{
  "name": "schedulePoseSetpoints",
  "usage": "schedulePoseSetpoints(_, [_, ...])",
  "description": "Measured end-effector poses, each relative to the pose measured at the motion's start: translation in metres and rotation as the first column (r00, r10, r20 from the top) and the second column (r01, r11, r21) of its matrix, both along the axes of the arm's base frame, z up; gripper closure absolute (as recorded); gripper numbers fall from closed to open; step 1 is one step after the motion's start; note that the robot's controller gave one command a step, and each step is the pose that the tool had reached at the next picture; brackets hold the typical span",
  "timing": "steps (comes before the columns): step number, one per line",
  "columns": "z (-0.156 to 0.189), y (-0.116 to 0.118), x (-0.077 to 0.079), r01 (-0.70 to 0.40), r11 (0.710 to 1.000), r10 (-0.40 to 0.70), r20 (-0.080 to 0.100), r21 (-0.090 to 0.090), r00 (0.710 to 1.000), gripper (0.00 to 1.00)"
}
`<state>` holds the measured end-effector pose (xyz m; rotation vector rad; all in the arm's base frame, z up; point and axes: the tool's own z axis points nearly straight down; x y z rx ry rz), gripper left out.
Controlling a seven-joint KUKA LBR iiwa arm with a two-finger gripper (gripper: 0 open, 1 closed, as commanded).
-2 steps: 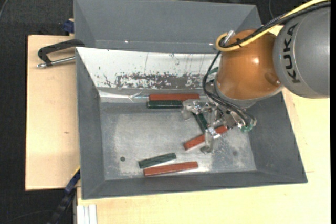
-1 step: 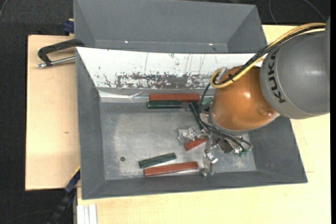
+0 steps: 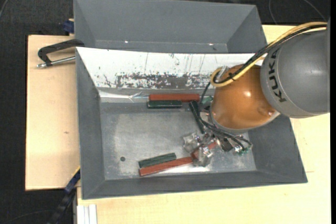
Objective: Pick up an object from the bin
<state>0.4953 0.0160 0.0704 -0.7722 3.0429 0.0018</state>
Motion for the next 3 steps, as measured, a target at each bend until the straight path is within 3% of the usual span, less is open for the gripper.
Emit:
schedulePoseSetpoints(1, [0.128, 0.018, 0.005, -0.025, 1.000, 0.025, 0.012, 0.000, 1.000, 1.00])
schedulePoseSetpoints(2, [0.212, -0.018, 0.002, -0.413, 0.911, 0.413, 0.007, -0.005, 0.911, 1.00])
schedulePoseSetpoints(3, [0.206, 0.000, 0.023, -0.650, 0.760, 0.650, 0.005, -0.004, 0.760, 1.00])
